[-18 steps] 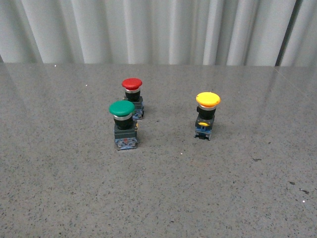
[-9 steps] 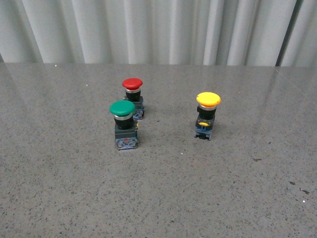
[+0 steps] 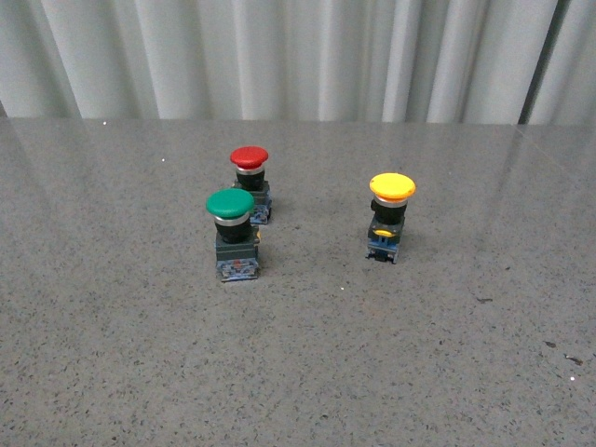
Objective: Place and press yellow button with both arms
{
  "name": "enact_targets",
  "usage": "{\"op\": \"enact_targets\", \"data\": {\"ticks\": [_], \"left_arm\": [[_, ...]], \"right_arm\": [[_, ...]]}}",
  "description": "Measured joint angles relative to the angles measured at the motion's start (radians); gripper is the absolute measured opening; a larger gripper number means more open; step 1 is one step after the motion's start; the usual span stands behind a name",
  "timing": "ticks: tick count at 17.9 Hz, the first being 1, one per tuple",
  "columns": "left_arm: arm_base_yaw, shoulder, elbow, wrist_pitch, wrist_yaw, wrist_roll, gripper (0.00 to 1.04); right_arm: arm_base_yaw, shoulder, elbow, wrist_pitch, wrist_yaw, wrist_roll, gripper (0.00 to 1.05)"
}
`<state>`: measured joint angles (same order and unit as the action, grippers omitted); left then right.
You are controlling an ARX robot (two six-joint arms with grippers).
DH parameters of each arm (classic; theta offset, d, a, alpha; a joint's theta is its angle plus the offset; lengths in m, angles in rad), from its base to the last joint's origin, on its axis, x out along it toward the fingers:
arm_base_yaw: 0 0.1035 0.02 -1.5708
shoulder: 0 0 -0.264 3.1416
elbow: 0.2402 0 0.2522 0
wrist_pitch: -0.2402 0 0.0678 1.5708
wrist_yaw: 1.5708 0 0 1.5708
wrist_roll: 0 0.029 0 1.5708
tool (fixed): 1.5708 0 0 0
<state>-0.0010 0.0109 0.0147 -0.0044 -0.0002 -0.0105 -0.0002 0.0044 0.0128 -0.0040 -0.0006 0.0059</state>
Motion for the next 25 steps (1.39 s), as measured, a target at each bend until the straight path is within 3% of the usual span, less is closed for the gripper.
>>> {"op": "enact_targets", "data": {"ticks": [7,25], "left_arm": [[0.0,0.0,0.0,0.0,0.0,0.0,0.98],[0.0,0.0,0.0,0.0,0.0,0.0,0.98]], "right_arm": [[0.0,0.0,0.0,0.0,0.0,0.0,1.0],[0.0,0.0,0.0,0.0,0.0,0.0,0.98]]}}
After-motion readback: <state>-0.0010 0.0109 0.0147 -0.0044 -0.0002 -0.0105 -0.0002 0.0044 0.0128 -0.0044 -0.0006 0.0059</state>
